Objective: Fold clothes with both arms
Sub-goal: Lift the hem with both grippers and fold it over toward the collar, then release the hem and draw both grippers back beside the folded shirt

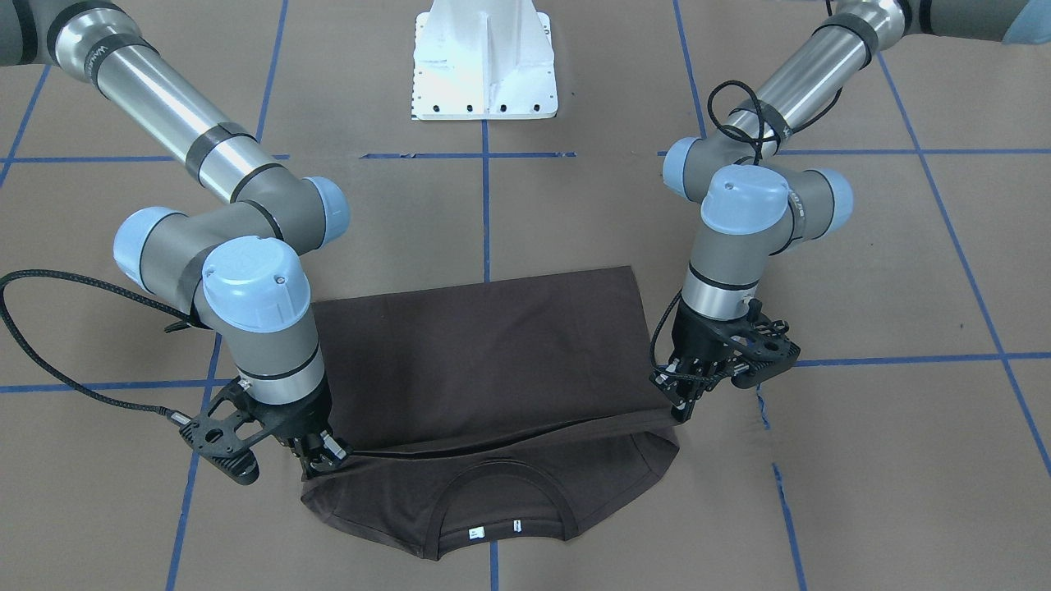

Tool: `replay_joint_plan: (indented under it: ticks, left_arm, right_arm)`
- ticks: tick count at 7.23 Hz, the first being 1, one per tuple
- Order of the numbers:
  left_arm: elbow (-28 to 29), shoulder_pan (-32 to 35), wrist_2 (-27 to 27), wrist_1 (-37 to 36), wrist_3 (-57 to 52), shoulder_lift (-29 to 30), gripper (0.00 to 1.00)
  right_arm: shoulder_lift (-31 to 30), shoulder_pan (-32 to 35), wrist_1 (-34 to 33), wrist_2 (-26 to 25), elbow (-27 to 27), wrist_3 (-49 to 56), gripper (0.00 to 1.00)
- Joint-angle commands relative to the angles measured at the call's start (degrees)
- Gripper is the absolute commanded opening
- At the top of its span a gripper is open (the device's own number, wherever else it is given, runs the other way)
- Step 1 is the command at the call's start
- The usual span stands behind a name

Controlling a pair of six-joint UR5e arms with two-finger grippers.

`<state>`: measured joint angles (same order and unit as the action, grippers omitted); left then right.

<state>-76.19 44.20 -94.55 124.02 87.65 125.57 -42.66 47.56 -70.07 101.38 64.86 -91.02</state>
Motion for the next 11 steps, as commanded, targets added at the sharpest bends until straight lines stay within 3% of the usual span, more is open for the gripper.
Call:
replay_joint_plan:
  ticks: [1,3,4,6,8,11]
  left_arm:
    - [0.34,0.09,-0.2,2.71,0.16,-0.15,0.27]
    - [0.86,0.36,-0.2,8.15,0.24,-1.29,0.33]
    - [-0.18,0.79,-0.63,10.17,0.33,-1.73,0.33]
    - [-2.64,0.97,-3.7,15.34,0.68,-5.05,0.39]
    - [-4.67,1.15,-3.8,17.03,0.07,-7.97,0.39]
    - [-7.13,1.06,-3.71,17.31,-0.28,-8.24,0.38]
  right_arm:
    - [0.03,-0.63,4.31,-0.31,-1.84,-0.03,0.37]
    - [0.12,-0.37,5.11,0.13,-1.14,-0.64,0.49]
    - [-1.62,0.24,5.81,2.92,2.43,-1.26,0.55]
    - [-15.72,-0.79,5.47,7.67,18.9,-2.14,0.65]
    - [-23.85,-3.6,5.91,9.01,27.3,-5.03,0.74]
    - [-25.45,-7.39,6.08,8.48,27.87,-10.67,0.77]
